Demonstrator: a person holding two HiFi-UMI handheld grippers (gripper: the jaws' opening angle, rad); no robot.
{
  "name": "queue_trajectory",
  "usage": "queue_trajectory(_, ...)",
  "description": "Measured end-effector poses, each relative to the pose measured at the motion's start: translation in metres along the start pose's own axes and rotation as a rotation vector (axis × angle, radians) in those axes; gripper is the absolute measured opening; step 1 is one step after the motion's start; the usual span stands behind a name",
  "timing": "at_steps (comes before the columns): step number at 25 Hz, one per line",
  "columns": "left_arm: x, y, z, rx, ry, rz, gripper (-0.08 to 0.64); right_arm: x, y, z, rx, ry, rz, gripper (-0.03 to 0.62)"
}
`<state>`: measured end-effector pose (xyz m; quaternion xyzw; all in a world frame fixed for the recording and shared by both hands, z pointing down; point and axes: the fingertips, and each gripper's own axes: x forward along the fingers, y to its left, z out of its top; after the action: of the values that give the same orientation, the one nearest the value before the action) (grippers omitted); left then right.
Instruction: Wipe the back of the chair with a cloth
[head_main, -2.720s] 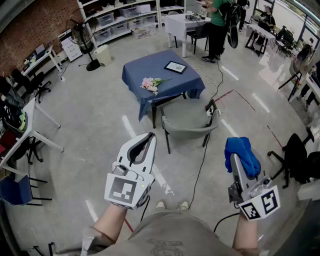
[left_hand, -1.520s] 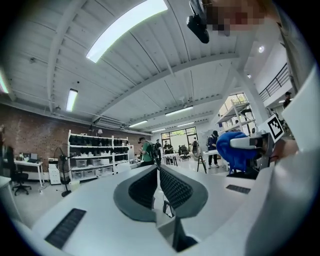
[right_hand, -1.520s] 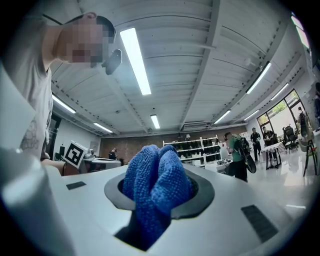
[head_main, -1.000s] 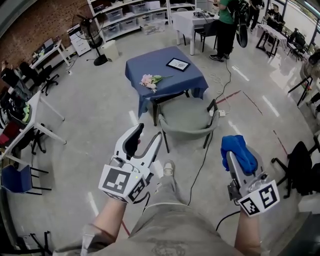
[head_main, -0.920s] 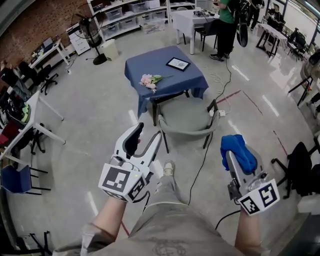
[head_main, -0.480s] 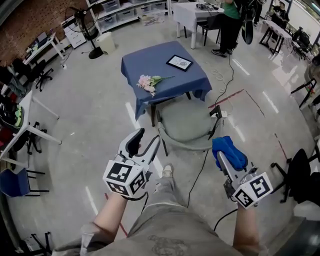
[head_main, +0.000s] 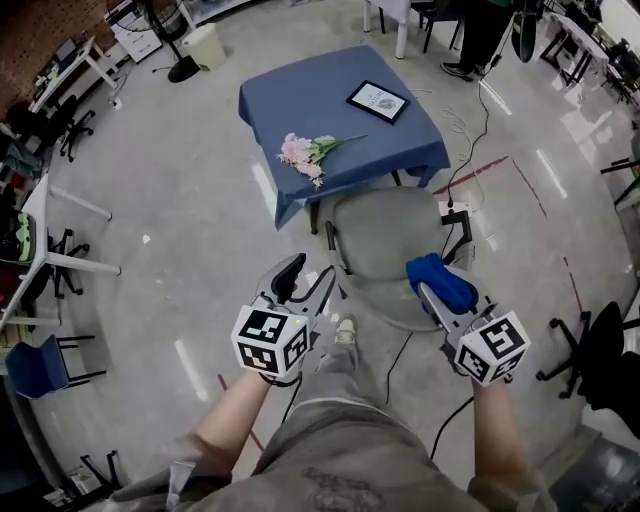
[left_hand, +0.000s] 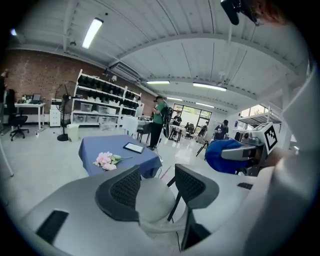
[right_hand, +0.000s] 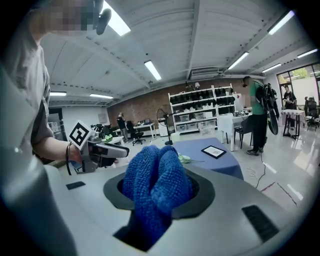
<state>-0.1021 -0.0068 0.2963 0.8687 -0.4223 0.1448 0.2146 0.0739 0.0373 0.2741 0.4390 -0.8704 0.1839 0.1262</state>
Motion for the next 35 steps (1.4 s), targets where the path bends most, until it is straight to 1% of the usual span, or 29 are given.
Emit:
queue_trajectory(4, 0.039, 0.024, -0.026, -0.004, 0.098, -0.022, 0.225, 0.06, -0.018, -0.024, 0.028, 0.089, 0.028, 0.15)
queue_trajectory(10, 0.087, 0.057, -0.057, -0.04, 0.187, -0.03, 0.225, 0.132, -0.038, -0.072, 0.039, 0.235, 0.081, 0.152)
queue_trajectory(13, 0.105, 0.067, -0.074, -0.066, 0.227, -0.03, 0.225, 0.157, -0.043, -0.099, 0.036, 0.31, 0.118, 0.153)
queue_trajectory(16, 0.121, 0.074, -0.092, -0.108, 0.267, -0.03, 0.225, 0.176, -0.047, -0.125, 0.044, 0.393, 0.168, 0.152)
queue_trajectory(19, 0.137, 0.08, -0.109, -0.147, 0.311, -0.039, 0.225, 0.195, -0.053, -0.149, 0.047, 0.454, 0.204, 0.152)
queue_trajectory(21, 0.145, 0.083, -0.122, -0.169, 0.342, -0.039, 0.224, 0.206, -0.055, -0.165, 0.049, 0.487, 0.227, 0.152)
queue_trajectory(25, 0.162, 0.092, -0.15, -0.202, 0.4, -0.016, 0.225, 0.229, -0.056, -0.197, 0.061, 0.541, 0.281, 0.152)
queue_trajectory(28, 0.169, 0.098, -0.176, -0.247, 0.452, 0.002, 0.224, 0.244, -0.057, -0.221, 0.074, 0.579, 0.316, 0.152)
queue_trajectory(32, 0.177, 0.105, -0.206, -0.285, 0.505, 0.033, 0.225, 0.264, -0.06, -0.246, 0.088, 0.607, 0.357, 0.152)
queue_trajectory(35, 0.184, 0.106, -0.226, -0.337, 0.533, 0.056, 0.225, 0.28, -0.059, -0.265, 0.107, 0.629, 0.383, 0.152)
